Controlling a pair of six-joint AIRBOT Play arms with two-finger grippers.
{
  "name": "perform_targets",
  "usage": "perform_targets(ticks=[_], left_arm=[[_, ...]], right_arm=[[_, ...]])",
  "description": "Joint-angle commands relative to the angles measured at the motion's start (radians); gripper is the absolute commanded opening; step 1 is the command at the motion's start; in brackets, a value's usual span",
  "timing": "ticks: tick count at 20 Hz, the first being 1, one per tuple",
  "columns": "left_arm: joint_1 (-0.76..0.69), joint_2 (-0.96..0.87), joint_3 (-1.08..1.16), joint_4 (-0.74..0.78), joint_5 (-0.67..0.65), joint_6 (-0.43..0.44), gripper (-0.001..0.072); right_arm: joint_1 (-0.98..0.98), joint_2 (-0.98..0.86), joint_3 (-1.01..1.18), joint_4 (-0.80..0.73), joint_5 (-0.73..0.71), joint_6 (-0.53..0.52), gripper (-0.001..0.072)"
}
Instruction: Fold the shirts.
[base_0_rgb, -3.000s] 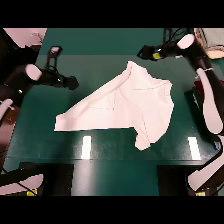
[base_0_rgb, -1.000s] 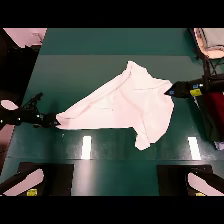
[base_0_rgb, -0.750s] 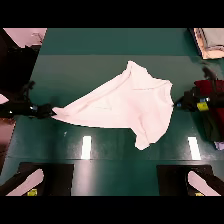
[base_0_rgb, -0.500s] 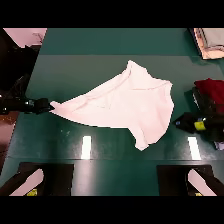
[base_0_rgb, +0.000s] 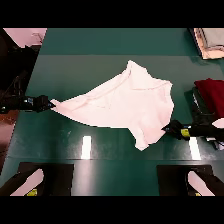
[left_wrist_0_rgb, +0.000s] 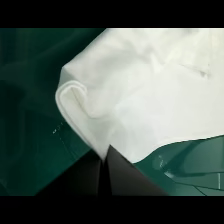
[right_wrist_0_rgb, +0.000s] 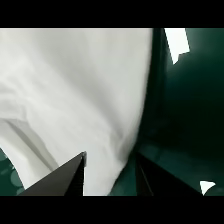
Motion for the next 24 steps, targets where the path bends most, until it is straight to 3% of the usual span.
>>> perform_targets(ticks=[1, 2, 5, 10, 16, 21, 24], left_arm=[[0.000, 0.001, 0.001, -0.003, -0.006, 0.001, 0.0024], [0.000, 0.001, 0.001, -0.003, -0.007, 0.001, 0.0024], [0.000, 0.001, 0.001, -0.003, -0.023, 0.002, 0.0024], [0.003, 0.001, 0.161, -0.059, -0.049, -0.034, 0.0024], [0.003, 0.001, 0.685, -0.394, 0.015, -0.036, 0.0024], [0.003, 0.001, 1.152, -0.392, 0.065, -0.037, 0.0023], [0.003, 0.034, 1.305, -0.392, 0.082, -0.037, 0.0023]], right_arm=[[0.078, -0.032, -0.007, 0.022, -0.058, 0.018, 0.0362], [0.095, -0.061, -0.007, 0.022, -0.048, 0.017, 0.0339], [0.151, -0.107, -0.004, 0.021, -0.045, 0.013, 0.0015], [0.130, 0.029, 0.196, 0.013, -0.033, 0.013, 0.0015], [-0.164, 0.167, 0.785, 0.013, -0.033, 0.017, 0.0014], [-0.346, 0.168, 1.227, 0.013, -0.031, 0.005, 0.0014], [-0.354, 0.168, 1.386, 0.013, -0.026, -0.013, 0.0015]])
